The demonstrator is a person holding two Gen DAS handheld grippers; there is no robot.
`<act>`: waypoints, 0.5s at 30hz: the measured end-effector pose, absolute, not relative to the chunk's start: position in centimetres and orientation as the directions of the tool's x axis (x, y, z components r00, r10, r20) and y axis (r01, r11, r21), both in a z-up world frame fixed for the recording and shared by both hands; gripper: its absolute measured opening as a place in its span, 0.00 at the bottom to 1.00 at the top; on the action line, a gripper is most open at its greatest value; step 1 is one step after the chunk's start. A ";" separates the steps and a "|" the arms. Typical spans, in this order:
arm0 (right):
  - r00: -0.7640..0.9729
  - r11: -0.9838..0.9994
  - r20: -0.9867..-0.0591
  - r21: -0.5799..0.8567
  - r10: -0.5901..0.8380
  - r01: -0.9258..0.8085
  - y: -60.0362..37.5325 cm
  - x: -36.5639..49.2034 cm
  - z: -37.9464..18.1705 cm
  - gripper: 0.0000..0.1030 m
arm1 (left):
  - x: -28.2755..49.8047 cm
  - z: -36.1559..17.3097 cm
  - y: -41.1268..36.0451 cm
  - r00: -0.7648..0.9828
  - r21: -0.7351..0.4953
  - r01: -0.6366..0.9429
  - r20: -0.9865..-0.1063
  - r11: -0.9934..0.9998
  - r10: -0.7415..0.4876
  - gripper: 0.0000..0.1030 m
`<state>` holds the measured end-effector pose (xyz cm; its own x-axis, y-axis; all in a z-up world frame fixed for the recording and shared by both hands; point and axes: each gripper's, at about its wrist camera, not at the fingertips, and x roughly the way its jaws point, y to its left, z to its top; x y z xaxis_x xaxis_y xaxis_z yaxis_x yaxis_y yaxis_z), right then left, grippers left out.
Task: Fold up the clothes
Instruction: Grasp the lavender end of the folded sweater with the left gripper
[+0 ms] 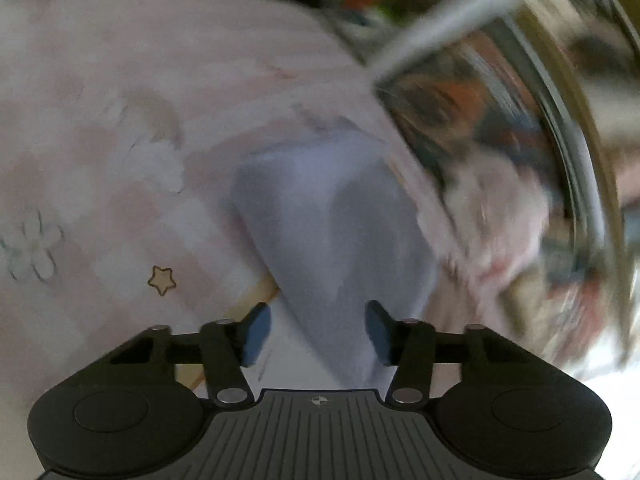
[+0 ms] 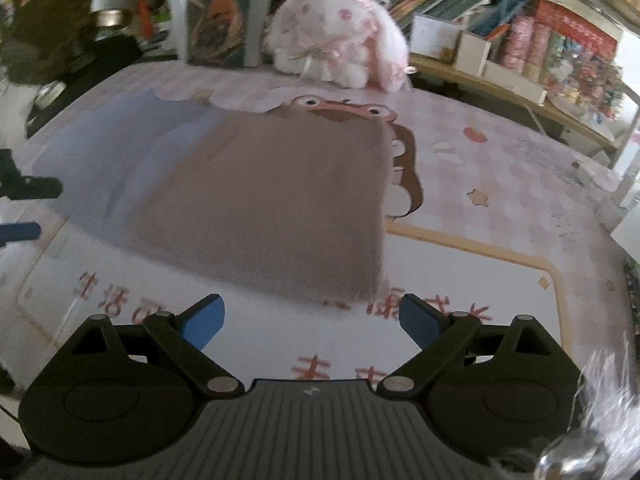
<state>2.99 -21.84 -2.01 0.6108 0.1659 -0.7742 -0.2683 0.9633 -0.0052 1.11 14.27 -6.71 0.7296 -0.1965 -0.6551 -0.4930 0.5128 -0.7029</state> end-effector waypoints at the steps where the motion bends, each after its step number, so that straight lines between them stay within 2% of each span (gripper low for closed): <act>1: 0.614 0.969 -0.774 -0.002 0.155 -0.248 -21.9 3.4 -1.9 0.92 | 1.4 -7.2 15.0 0.732 -0.719 -0.515 -0.652 0.467 -0.196 0.47; 7: 0.607 0.993 -0.788 0.050 0.104 -0.105 -23.0 6.2 -2.2 0.90 | 3.2 -8.5 17.0 0.758 -0.759 -0.544 -0.627 0.357 -0.178 0.49; 9: 0.586 0.995 -0.805 0.074 0.097 -0.063 -23.4 7.3 -2.7 0.88 | 3.9 -8.7 17.3 0.758 -0.757 -0.547 -0.629 0.356 -0.174 0.46; 11: 0.561 0.993 -0.821 0.115 0.104 -0.016 -23.8 8.3 -3.2 0.86 | 4.5 -8.6 17.5 0.736 -0.727 -0.565 -0.658 0.390 -0.160 0.26; 12: 0.550 0.990 -0.828 0.138 0.113 0.004 -23.9 8.7 -3.4 0.82 | 4.7 -8.3 17.6 0.738 -0.720 -0.552 -0.656 0.420 -0.156 0.17; 13: 0.538 0.985 -0.833 0.168 0.130 0.022 -24.0 9.0 -3.6 0.74 | 4.8 -7.7 17.6 0.753 -0.720 -0.517 -0.639 0.462 -0.154 0.11; 15: 0.514 0.971 -0.842 0.230 0.167 0.060 -24.1 9.5 -4.0 0.64 | 4.9 -6.4 17.6 0.782 -0.713 -0.443 -0.604 0.544 -0.154 0.08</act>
